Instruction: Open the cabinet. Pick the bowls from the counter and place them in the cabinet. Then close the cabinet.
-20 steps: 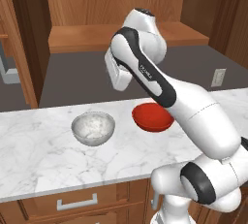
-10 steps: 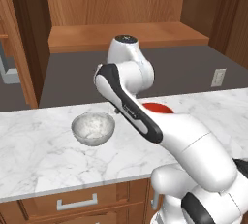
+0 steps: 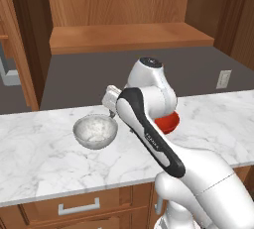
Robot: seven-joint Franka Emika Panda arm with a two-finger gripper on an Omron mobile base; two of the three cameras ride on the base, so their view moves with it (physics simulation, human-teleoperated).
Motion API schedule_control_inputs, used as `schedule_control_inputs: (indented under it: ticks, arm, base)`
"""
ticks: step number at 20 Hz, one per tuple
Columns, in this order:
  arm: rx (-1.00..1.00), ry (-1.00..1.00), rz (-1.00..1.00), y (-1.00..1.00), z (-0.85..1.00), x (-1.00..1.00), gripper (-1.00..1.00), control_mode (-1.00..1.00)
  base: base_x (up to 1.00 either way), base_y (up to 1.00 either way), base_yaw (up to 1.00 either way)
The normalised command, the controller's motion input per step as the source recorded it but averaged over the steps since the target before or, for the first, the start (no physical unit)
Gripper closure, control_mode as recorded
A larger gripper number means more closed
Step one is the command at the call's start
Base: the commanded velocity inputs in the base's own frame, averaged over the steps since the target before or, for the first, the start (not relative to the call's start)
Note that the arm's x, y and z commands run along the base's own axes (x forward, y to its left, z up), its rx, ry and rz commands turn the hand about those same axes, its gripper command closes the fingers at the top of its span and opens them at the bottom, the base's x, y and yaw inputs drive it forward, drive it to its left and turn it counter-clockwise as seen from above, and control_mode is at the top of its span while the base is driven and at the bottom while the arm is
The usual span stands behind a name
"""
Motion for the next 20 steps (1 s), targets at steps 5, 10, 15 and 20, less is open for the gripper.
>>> schedule_control_inputs:
  ticks: [5, 10, 15, 20]
  arm:
    - [0.03, -0.01, 0.10, -0.17, -0.29, 0.00, -1.00, -1.00]
    - [0.00, -0.01, 0.02, -0.22, -0.43, 0.01, -1.00, -1.00]
    - [0.00, 0.00, 0.00, -0.18, -0.44, 0.25, -1.00, -1.00]
    - [0.00, 0.00, 0.02, -0.16, -0.26, 0.35, -1.00, -1.00]
  base:
    - [0.00, 0.00, 0.00]
    - [0.00, 0.00, 0.00]
    - [0.00, 0.00, 0.00]
    - [0.00, 0.00, 0.00]
